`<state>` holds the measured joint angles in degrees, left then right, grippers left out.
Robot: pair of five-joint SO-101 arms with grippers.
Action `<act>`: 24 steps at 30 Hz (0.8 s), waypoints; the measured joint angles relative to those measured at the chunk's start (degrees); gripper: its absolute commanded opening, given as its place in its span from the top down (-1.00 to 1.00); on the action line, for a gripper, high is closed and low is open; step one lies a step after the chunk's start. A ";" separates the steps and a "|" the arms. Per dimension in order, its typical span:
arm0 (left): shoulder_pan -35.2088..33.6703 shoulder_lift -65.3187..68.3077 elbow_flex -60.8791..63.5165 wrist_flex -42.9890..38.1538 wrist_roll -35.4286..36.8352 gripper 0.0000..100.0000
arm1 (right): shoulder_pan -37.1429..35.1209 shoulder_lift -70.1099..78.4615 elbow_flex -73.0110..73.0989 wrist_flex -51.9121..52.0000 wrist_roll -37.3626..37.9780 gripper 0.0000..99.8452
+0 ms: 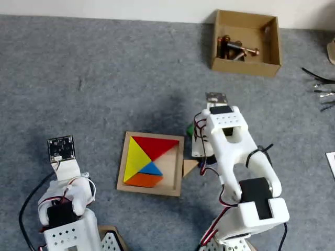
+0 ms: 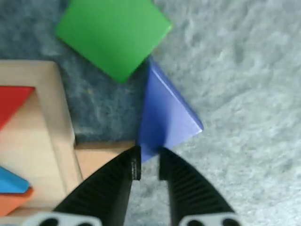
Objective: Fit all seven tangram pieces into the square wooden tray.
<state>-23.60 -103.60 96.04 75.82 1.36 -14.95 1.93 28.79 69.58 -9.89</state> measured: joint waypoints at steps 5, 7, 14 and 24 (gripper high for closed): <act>0.00 0.00 0.00 0.00 0.00 0.99 | -0.09 0.00 0.00 -0.35 0.00 0.77; 0.00 0.00 0.00 0.00 0.00 0.99 | -0.09 0.00 0.00 -0.70 0.00 0.77; 0.00 0.00 0.00 0.00 0.00 0.99 | 0.00 0.00 0.00 -3.96 0.00 0.76; 0.00 0.00 0.00 0.00 0.00 0.99 | 0.09 0.00 0.00 -5.10 0.00 0.62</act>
<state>-23.60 -103.60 96.04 75.82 1.36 -14.86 1.93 28.79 64.48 -9.89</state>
